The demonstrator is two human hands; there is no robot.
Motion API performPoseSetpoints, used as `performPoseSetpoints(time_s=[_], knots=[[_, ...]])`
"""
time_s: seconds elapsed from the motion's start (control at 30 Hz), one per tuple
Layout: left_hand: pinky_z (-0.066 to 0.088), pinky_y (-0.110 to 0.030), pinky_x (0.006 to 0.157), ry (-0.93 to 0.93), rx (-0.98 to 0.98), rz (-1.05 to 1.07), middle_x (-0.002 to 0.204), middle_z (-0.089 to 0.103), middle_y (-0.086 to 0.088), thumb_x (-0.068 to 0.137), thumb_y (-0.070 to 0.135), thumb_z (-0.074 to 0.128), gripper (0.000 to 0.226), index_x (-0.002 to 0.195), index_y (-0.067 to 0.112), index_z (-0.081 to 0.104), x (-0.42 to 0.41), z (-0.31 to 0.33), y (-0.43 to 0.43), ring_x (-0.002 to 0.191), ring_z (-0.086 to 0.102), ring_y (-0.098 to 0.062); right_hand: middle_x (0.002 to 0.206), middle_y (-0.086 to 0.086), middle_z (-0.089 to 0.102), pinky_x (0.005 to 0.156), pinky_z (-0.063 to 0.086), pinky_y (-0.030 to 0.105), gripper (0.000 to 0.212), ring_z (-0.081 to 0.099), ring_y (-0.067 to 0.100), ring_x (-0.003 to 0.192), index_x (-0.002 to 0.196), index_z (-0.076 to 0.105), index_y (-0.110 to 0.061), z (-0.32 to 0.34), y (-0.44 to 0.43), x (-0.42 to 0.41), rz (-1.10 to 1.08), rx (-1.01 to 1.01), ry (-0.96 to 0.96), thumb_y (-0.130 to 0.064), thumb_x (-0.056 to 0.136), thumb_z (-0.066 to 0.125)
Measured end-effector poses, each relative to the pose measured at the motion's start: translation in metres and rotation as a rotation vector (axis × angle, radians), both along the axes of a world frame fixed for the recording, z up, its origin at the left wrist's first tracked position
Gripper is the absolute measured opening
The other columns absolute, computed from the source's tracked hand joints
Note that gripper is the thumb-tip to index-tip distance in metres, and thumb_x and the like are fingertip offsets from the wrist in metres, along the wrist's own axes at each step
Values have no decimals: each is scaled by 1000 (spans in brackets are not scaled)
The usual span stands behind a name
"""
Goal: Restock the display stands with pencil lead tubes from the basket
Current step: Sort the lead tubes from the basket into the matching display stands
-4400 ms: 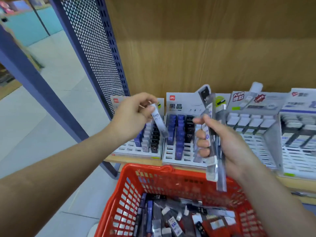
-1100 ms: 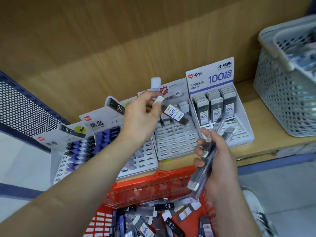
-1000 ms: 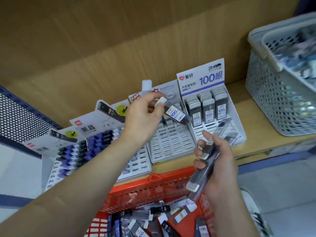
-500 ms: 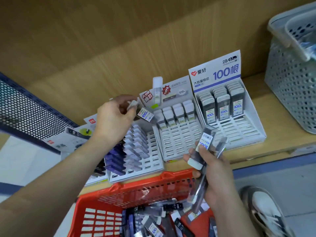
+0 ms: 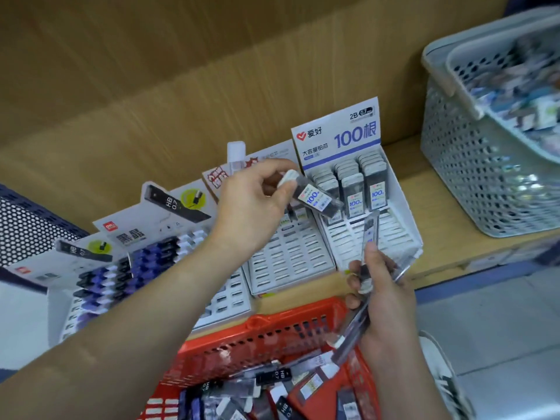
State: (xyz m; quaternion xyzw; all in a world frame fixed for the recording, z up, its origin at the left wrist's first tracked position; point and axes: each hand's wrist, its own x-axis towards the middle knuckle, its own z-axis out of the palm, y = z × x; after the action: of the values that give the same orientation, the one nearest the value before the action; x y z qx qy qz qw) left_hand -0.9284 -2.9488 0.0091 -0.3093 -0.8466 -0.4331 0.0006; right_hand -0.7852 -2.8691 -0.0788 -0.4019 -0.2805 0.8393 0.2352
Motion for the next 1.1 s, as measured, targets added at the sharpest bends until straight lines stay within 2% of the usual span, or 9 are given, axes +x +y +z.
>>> performPoseSetpoints(time_s=[0.2, 0.4, 0.5, 0.57, 0.67, 0.8, 0.87, 0.93, 1.1], knots=[[51, -24, 75, 160, -161, -101, 83, 69, 8, 89, 17, 65, 18, 105, 22, 72, 9, -17, 49, 74, 60, -5, 64, 4, 57, 39, 32, 24, 23, 45, 14, 52, 100, 57, -14, -10, 17, 7, -140, -66, 22, -34, 92, 66], [38, -10, 78, 252, -277, -163, 100, 72, 1, 89, 16, 65, 24, 112, 18, 71, 10, -24, 68, 85, 60, -6, 65, 5, 57, 38, 35, 25, 20, 44, 16, 53, 95, 58, -13, -14, 22, 9, -155, -66, 11, -32, 93, 65], [42, -16, 83, 265, -325, -180, 101, 72, -1, 90, 18, 64, 27, 116, 20, 69, 8, -22, 74, 91, 63, -13, 67, 6, 58, 39, 35, 25, 19, 44, 16, 52, 94, 57, -13, -14, 23, 10, -160, -65, -2, -31, 93, 66], [47, -27, 87, 297, -379, -230, 101, 71, -4, 91, 17, 63, 28, 118, 19, 68, 6, -22, 74, 95, 63, -19, 65, 6, 57, 38, 35, 25, 18, 45, 16, 52, 94, 57, -14, -13, 25, 10, -167, -68, 1, -29, 92, 66], [50, -36, 84, 349, -420, -280, 100, 70, -7, 91, 14, 62, 28, 118, 17, 68, 6, -28, 73, 96, 63, -24, 63, 3, 56, 38, 34, 24, 18, 45, 15, 52, 98, 57, -13, -12, 27, 10, -169, -85, 11, -28, 92, 66], [52, -38, 75, 450, -471, -302, 96, 62, -10, 92, 10, 58, 23, 112, 9, 69, 6, -38, 81, 87, 61, -28, 69, 6, 60, 39, 33, 24, 21, 46, 14, 52, 103, 58, -13, -12, 27, 10, -143, -110, 17, -30, 92, 67], [50, -35, 75, 457, -496, -282, 99, 55, -8, 94, 11, 55, 24, 114, 7, 67, 6, -38, 88, 89, 56, -27, 71, 7, 61, 39, 33, 23, 23, 45, 13, 51, 104, 58, -13, -14, 26, 10, -131, -137, 35, -31, 93, 65], [48, -35, 78, 454, -495, -246, 102, 57, -8, 93, 11, 56, 25, 116, 10, 65, 5, -37, 95, 92, 56, -27, 74, 9, 61, 38, 33, 23, 25, 44, 14, 51, 104, 57, -11, -16, 26, 10, -111, -190, 86, -33, 93, 63], [46, -34, 75, 468, -450, -134, 90, 66, -5, 87, 14, 65, 6, 90, 12, 70, -2, -36, 101, 87, 58, -24, 74, 11, 63, 36, 33, 20, 34, 46, 12, 48, 79, 71, -9, -11, 26, 11, -19, -233, 181, -36, 92, 57]])
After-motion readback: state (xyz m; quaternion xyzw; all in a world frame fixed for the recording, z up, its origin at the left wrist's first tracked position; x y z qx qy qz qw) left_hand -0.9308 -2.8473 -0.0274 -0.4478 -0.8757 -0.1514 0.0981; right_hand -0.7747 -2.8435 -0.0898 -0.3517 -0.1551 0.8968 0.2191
